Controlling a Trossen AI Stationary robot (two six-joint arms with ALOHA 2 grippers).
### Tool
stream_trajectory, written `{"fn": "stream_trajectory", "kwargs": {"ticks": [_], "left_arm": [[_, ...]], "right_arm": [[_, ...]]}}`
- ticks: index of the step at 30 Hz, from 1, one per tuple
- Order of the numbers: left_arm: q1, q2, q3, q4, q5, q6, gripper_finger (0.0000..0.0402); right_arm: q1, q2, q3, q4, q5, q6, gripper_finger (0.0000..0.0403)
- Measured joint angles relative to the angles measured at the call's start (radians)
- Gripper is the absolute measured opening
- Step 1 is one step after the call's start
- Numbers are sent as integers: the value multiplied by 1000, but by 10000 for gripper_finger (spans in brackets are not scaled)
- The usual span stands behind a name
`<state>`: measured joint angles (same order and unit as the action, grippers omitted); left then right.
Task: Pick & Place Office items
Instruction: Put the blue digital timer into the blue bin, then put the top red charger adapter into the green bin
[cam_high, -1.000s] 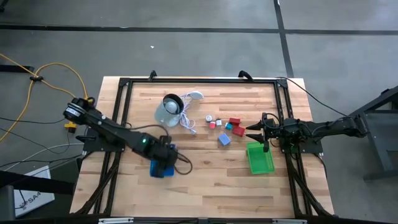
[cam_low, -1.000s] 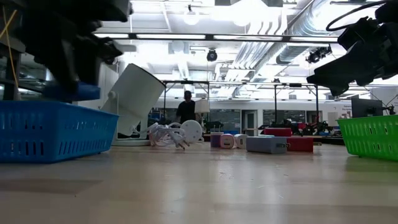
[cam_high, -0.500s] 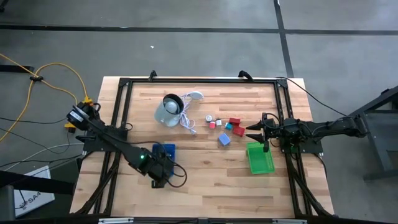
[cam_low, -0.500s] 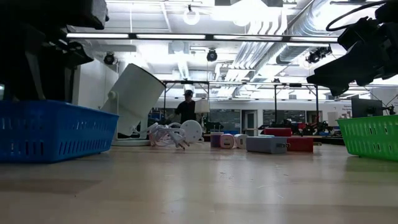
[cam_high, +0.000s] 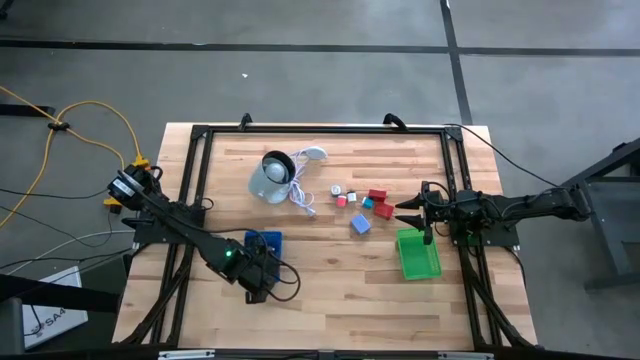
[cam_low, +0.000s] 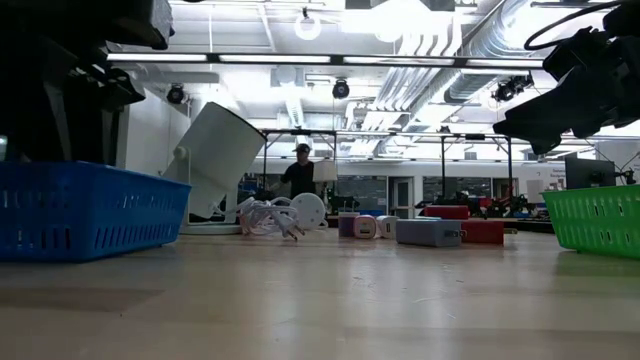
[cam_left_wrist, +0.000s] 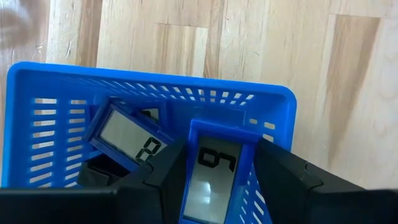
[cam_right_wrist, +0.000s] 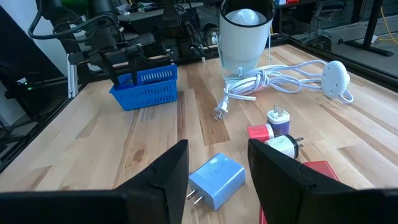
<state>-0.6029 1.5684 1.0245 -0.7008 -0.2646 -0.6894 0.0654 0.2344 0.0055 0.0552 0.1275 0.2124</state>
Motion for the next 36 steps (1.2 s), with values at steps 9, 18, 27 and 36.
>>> {"fn": "stream_trajectory", "kwargs": {"ticks": [9, 18, 27, 36], "left_arm": [[0, 0, -11, -3, 2, -42, 175], [0, 1, -15, 2, 12, -45, 176], [0, 1, -15, 2, 12, -44, 181], [5, 1, -15, 2, 11, -33, 211]], "right_arm": [[0, 0, 0, 0, 0, 0, 153], [0, 0, 0, 0, 0, 0, 153], [0, 0, 0, 0, 0, 0, 153], [0, 0, 0, 0, 0, 0, 153]]}}
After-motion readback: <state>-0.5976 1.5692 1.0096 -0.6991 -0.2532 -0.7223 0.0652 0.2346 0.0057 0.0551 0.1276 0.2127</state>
